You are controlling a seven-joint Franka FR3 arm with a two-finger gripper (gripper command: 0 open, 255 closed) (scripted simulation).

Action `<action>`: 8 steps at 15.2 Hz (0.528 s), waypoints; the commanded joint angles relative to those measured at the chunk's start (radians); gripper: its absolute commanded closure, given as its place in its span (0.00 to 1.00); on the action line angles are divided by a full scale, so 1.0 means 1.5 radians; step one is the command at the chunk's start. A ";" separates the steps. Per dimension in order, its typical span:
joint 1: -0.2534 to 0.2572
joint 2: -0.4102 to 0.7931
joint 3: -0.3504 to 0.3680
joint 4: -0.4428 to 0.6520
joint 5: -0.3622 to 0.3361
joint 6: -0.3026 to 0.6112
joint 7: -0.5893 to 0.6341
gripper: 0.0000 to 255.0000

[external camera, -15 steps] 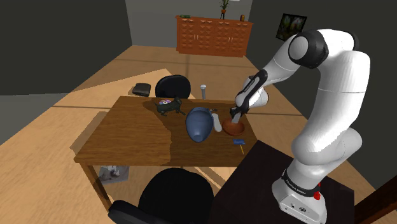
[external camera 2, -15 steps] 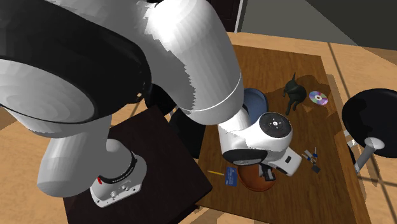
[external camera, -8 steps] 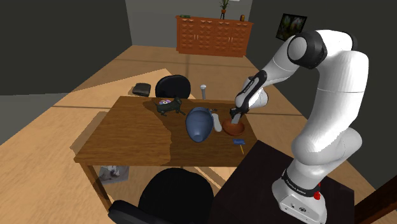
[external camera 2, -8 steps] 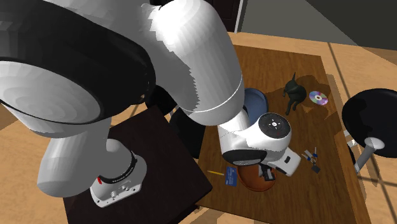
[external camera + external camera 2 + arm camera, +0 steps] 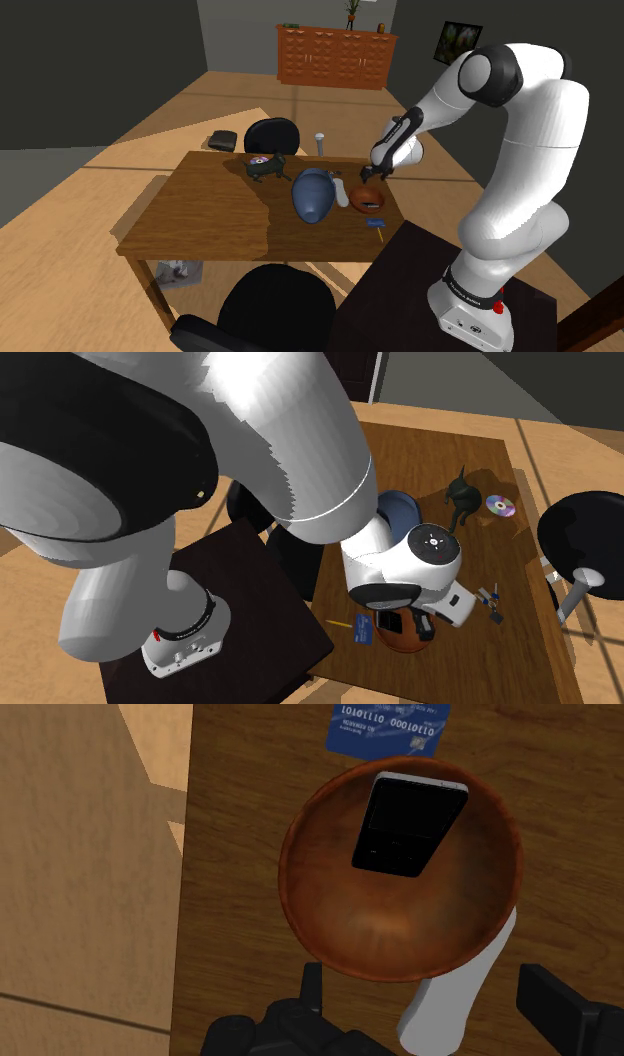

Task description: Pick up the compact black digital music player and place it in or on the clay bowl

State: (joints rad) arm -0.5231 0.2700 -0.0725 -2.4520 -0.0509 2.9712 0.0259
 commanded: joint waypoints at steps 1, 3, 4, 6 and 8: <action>0.005 -0.049 -0.004 -0.018 -0.005 -0.031 0.004 0.00; 0.007 -0.071 -0.005 -0.025 -0.007 -0.046 0.005 0.00; 0.007 -0.071 -0.005 -0.025 -0.007 -0.046 0.005 0.00; 0.007 -0.071 -0.005 -0.025 -0.007 -0.046 0.005 0.00; 0.007 -0.071 -0.005 -0.025 -0.007 -0.046 0.005 0.00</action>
State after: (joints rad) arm -0.5133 0.1645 -0.0804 -2.4887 -0.0609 2.9022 0.0339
